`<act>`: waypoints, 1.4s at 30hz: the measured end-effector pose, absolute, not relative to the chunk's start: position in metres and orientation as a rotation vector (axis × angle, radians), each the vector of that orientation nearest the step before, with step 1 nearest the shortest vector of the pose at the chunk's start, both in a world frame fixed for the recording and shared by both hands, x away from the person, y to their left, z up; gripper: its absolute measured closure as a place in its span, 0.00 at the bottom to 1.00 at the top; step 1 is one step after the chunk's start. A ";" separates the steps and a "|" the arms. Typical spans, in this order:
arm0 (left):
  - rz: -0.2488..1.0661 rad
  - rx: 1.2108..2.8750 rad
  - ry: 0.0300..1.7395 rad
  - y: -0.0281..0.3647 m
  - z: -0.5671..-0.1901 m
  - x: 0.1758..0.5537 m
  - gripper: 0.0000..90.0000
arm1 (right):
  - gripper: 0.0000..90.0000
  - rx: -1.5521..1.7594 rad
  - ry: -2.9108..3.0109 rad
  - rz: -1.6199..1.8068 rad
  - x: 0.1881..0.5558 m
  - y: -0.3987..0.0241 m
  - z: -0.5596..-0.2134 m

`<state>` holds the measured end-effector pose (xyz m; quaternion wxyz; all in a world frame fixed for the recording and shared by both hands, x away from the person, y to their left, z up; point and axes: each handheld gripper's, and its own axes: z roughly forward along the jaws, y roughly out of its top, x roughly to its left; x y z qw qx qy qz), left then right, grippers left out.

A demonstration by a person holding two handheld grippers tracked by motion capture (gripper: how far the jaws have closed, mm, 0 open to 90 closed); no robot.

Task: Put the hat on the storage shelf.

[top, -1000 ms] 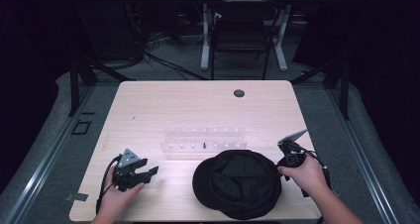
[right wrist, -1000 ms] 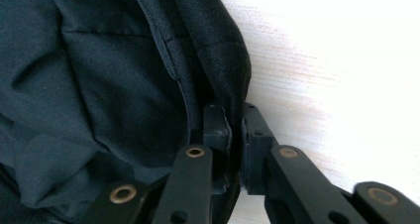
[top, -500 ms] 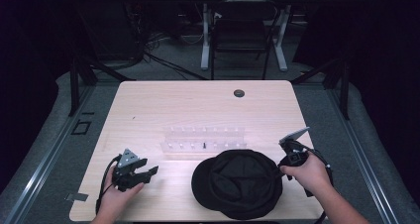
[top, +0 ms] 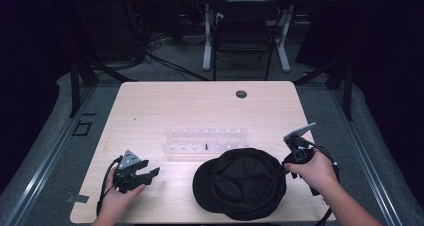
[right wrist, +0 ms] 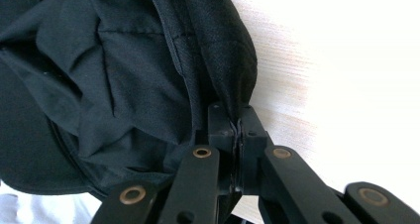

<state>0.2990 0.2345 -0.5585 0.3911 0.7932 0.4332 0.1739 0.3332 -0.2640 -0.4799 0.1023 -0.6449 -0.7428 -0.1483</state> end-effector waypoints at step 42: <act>0.430 2.025 1.098 0.234 -0.558 0.298 0.50 | 0.98 -1.962 -2.310 -0.277 0.330 -0.245 -0.380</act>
